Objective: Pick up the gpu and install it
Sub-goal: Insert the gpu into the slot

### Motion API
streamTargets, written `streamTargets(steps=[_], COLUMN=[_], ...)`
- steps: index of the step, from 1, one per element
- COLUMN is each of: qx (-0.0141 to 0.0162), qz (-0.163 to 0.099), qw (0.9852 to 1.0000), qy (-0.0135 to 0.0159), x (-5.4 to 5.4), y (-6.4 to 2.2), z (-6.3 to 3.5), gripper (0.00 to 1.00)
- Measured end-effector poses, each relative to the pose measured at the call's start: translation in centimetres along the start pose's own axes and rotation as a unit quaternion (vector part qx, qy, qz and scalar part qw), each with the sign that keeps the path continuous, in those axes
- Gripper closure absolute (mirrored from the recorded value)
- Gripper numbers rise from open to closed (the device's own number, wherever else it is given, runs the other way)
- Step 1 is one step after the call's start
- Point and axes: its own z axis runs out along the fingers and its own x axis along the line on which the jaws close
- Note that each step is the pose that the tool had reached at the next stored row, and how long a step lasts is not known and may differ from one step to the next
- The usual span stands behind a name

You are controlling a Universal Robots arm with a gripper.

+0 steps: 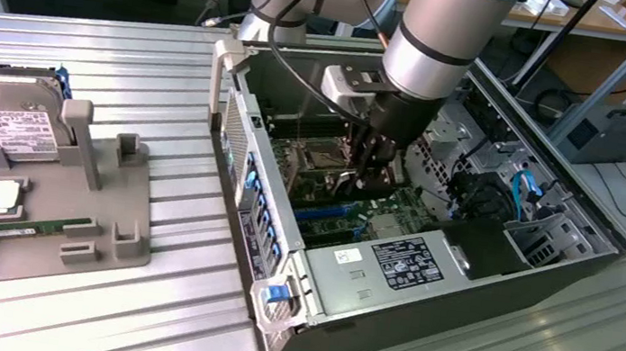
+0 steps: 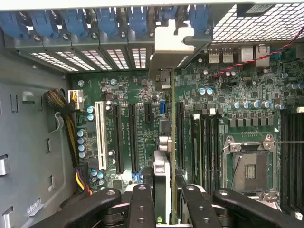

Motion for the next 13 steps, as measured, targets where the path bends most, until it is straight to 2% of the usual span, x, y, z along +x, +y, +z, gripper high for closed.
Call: streamTargets(steps=[13], qx=[0.0], qz=[0.0], qw=[1.0], qy=[-0.0001], x=[0.11], y=[0.38], z=[0.6], gripper=[0.73])
